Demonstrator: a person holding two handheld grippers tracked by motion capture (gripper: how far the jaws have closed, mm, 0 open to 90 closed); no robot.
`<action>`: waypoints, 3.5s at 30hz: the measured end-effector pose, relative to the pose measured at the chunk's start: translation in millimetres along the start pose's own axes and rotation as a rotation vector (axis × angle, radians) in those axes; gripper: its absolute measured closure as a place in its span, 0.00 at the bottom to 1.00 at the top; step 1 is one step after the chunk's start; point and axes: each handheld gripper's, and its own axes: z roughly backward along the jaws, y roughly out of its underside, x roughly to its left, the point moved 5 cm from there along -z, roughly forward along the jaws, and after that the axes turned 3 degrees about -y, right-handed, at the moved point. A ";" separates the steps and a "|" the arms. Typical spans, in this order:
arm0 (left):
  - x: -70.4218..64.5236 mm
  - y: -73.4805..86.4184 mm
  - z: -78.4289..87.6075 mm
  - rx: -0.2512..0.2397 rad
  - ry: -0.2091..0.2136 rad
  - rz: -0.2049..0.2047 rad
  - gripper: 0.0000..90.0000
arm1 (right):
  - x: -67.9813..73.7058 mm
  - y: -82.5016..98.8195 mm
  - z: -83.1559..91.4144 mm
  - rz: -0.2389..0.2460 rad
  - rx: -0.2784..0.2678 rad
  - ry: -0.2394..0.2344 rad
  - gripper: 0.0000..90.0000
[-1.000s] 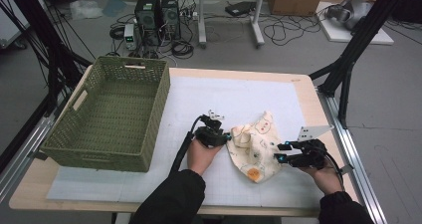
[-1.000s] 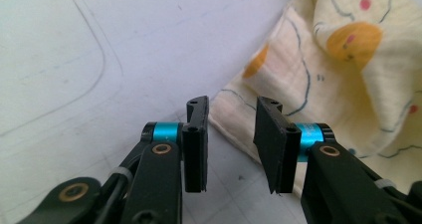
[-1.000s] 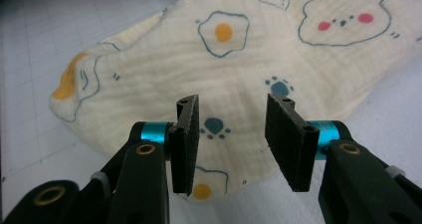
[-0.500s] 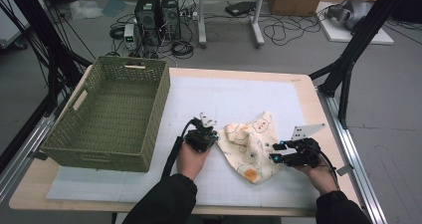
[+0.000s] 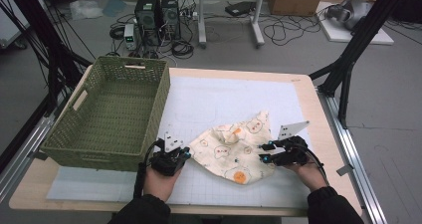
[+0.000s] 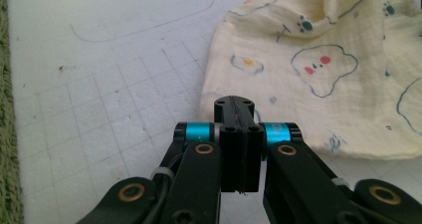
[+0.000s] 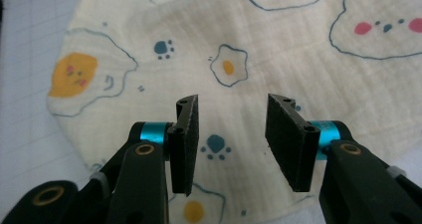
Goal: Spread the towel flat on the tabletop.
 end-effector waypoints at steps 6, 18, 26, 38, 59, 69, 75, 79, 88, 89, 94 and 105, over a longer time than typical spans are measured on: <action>-4.9 -4.0 -15.7 0.008 0.044 -0.010 0.81 | 23.5 4.3 19.0 0.018 -0.055 -0.045 0.62; -11.1 1.3 -46.8 0.085 0.076 -0.057 0.98 | 49.8 18.4 -7.5 0.131 0.126 -0.156 0.96; -10.9 -0.5 -46.9 0.059 0.058 -0.042 0.99 | 41.9 -11.4 10.2 0.107 0.091 -0.145 0.97; -10.5 -2.4 -45.2 0.027 0.080 -0.025 0.95 | -3.0 -24.0 -35.3 -0.035 0.154 -0.050 0.86; -14.6 3.3 -48.0 0.045 0.074 -0.051 0.99 | 30.9 0.2 -27.3 0.020 0.102 -0.107 0.91; -24.6 12.9 -7.5 0.029 0.109 -0.030 0.99 | 42.3 3.9 10.5 0.054 0.109 -0.183 0.99; -40.7 13.7 15.6 -0.002 0.180 -0.072 0.93 | 60.7 6.8 38.3 0.084 0.119 -0.253 0.98; -41.9 -1.7 0.7 -0.018 0.201 -0.093 0.86 | 51.8 3.1 45.6 0.058 0.088 -0.206 0.82; -42.2 -51.2 -63.8 -0.048 0.186 -0.114 0.85 | -7.8 1.5 18.5 -0.030 0.061 -0.021 0.69; -43.5 -56.1 -70.6 -0.047 0.193 -0.116 0.86 | -13.3 1.8 16.3 -0.037 0.060 -0.002 0.69; -50.2 -71.7 -105.0 -0.011 0.175 -0.130 0.87 | -33.3 5.2 11.1 -0.079 0.042 0.047 0.66; -53.4 -68.8 -145.1 0.101 0.106 -0.159 0.96 | -53.9 14.2 1.6 -0.114 0.036 0.117 0.90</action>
